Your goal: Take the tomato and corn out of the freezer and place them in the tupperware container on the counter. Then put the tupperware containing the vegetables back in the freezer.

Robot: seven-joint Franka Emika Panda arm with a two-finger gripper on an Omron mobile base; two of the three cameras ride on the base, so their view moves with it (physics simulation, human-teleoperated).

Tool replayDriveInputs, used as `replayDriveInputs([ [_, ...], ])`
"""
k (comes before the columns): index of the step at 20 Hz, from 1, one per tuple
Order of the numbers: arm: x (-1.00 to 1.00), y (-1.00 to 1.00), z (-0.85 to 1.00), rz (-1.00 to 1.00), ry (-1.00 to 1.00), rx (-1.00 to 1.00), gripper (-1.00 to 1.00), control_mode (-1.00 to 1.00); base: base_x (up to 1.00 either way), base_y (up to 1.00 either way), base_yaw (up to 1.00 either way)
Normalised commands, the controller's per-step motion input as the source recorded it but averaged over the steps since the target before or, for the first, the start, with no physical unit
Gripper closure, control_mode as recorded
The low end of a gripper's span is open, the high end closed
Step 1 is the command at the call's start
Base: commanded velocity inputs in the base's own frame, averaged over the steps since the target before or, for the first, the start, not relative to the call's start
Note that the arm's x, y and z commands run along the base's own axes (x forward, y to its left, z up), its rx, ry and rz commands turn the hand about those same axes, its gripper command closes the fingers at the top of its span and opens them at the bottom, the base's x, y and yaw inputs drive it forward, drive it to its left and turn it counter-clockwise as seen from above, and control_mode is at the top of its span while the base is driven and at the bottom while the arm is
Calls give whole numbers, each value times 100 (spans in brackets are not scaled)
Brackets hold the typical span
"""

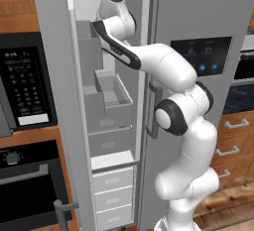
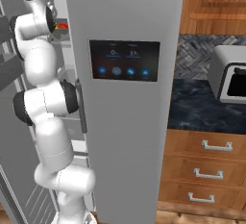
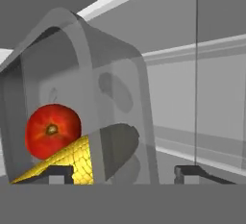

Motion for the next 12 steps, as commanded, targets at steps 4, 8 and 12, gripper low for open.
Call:
replayDriveInputs([
  [4,-52,-21,4,0,-16,1,-100,-100,0,0,0],
  [8,-91,-30,1,0,-18,1,-100,-100,0,0,0],
  [12,-97,-32,-3,0,-14,1,-100,-100,0,0,0],
])
